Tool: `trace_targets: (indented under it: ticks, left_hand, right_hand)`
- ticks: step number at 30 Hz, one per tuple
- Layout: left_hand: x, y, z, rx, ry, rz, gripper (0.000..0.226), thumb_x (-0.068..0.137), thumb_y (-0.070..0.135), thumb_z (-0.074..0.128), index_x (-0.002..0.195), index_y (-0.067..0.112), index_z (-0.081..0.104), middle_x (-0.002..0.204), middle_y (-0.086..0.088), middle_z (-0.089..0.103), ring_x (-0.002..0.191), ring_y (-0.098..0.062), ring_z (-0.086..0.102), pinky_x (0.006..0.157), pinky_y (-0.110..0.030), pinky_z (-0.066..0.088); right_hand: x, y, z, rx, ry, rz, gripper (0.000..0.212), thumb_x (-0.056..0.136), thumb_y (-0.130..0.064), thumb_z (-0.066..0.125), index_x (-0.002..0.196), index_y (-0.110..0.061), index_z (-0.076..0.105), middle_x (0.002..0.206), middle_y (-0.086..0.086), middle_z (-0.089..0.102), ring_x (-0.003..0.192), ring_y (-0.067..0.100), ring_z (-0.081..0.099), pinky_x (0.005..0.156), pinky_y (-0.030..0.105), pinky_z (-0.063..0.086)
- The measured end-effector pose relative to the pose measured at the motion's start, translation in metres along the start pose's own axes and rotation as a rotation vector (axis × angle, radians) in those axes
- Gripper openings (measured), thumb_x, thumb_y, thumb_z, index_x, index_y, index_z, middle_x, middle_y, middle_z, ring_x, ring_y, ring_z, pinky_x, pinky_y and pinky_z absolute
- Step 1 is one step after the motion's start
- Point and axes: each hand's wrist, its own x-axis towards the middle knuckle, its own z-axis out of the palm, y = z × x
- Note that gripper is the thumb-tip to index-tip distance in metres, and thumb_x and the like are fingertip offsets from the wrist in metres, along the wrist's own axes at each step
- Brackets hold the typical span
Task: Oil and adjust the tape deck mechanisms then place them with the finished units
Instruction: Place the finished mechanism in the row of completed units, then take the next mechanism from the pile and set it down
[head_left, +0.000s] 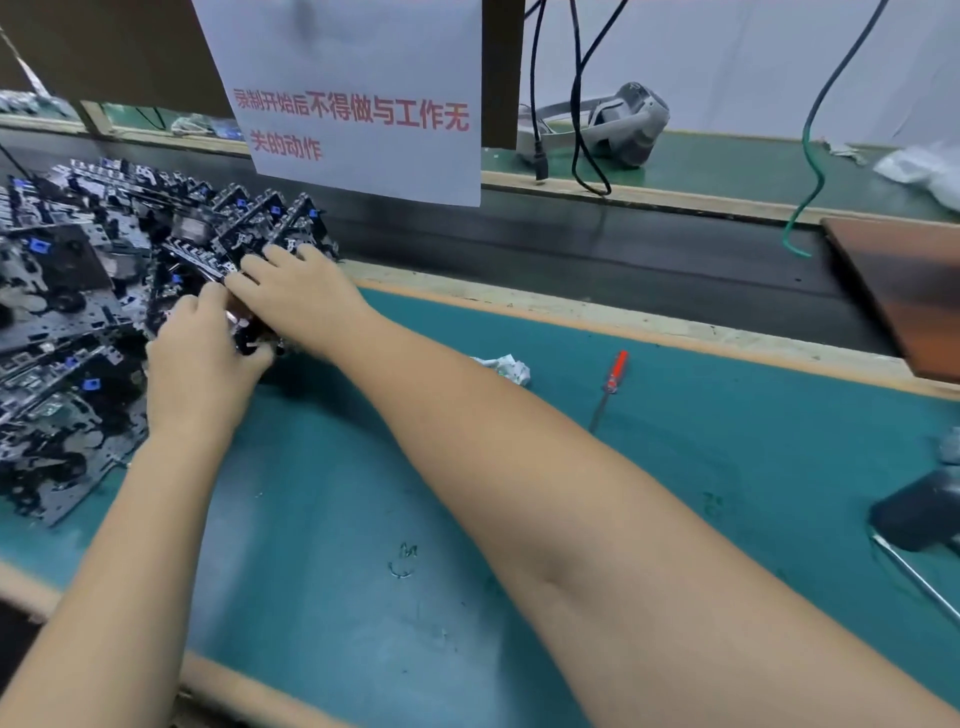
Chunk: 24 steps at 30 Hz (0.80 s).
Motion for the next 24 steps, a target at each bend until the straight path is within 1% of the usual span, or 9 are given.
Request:
trace_targets:
  ticks: [3,8,10,13,16,18,20,22,24]
  left_hand:
    - [-0.014,0.007,0.000,0.029,0.008,0.124,0.035,0.073,0.003,0.073,0.099,-0.004,0.050,0.096,-0.028,0.050,0.085,-0.048,0.052,0.067,-0.052,0.038]
    - [-0.039,0.030,-0.015,-0.043,-0.016,0.336,0.033,0.071,0.001,0.075,0.094,0.000,0.051,0.090,-0.020,0.050,0.072,-0.043,0.058,0.059,-0.053,0.047]
    - [-0.057,0.046,-0.021,-0.156,-0.041,0.381,0.033,0.069,0.001,0.076,0.092,0.007,0.052,0.090,-0.010,0.052,0.065,-0.031,0.063,0.057,-0.048,0.050]
    - [-0.092,0.078,-0.028,-0.332,-0.094,0.465,0.041,0.065,0.002,0.079,0.089,0.018,0.050,0.089,0.009,0.049,0.059,-0.001,0.054,0.051,-0.036,0.049]
    - [-0.127,0.113,-0.025,-0.447,-0.109,0.632,0.037,0.070,0.007,0.077,0.090,0.019,0.047,0.090,0.010,0.046,0.075,-0.004,0.055,0.047,-0.031,0.049]
    - [-0.147,0.140,-0.020,-0.489,-0.101,0.776,0.021,0.081,0.017,0.063,0.090,0.018,0.044,0.092,0.008,0.045,0.075,-0.007,0.054,0.053,-0.023,0.044]
    - [-0.166,0.168,-0.014,-0.487,-0.078,0.902,0.011,0.082,0.019,0.050,0.089,0.016,0.042,0.094,0.006,0.044,0.070,-0.012,0.053,0.056,-0.025,0.043]
    - [-0.183,0.191,-0.008,-0.473,-0.028,1.009,0.011,0.081,0.011,0.052,0.086,0.013,0.042,0.093,0.001,0.047,0.066,-0.018,0.053,0.047,-0.027,0.044]
    - [-0.196,0.205,-0.003,-0.456,0.021,1.114,0.023,0.076,0.002,0.061,0.084,0.013,0.041,0.086,-0.003,0.057,0.065,-0.019,0.052,0.042,-0.029,0.042]
  right_hand:
    - [-0.017,0.007,0.001,-0.069,-0.021,-0.056,0.036,0.099,-0.010,0.023,0.131,-0.015,0.040,0.132,0.000,0.049,0.121,0.020,0.047,0.091,0.030,0.036]
    - [-0.072,0.018,-0.020,-0.008,0.018,0.009,0.043,0.095,-0.007,0.011,0.125,-0.016,0.041,0.127,0.002,0.048,0.117,0.022,0.047,0.088,0.031,0.036]
    - [-0.106,0.020,-0.034,0.026,0.020,0.106,0.040,0.093,-0.008,0.015,0.121,-0.018,0.042,0.123,0.000,0.049,0.113,0.020,0.049,0.085,0.030,0.036]
    - [-0.171,0.021,-0.061,0.090,0.008,0.239,0.022,0.090,-0.011,0.041,0.110,-0.019,0.047,0.108,-0.004,0.055,0.099,0.020,0.054,0.071,0.028,0.030]
    - [-0.243,0.021,-0.093,0.157,-0.010,0.370,0.018,0.074,-0.013,0.065,0.090,-0.013,0.057,0.085,0.001,0.060,0.077,0.024,0.057,0.062,0.030,0.031]
    - [-0.290,0.019,-0.106,0.136,0.042,0.451,0.022,0.064,-0.012,0.074,0.081,-0.011,0.060,0.074,0.003,0.059,0.067,0.025,0.055,0.059,0.030,0.035]
    - [-0.331,0.016,-0.112,0.078,0.053,0.506,0.018,0.066,-0.010,0.073,0.078,-0.011,0.059,0.070,0.003,0.054,0.062,0.024,0.050,0.057,0.032,0.037]
    - [-0.365,0.011,-0.115,-0.004,0.063,0.539,0.012,0.073,-0.007,0.068,0.074,-0.012,0.057,0.067,0.003,0.050,0.060,0.024,0.046,0.056,0.032,0.036]
    - [-0.390,0.005,-0.113,-0.068,0.088,0.569,0.012,0.081,-0.006,0.063,0.072,-0.013,0.058,0.067,0.003,0.049,0.061,0.024,0.046,0.059,0.032,0.033]
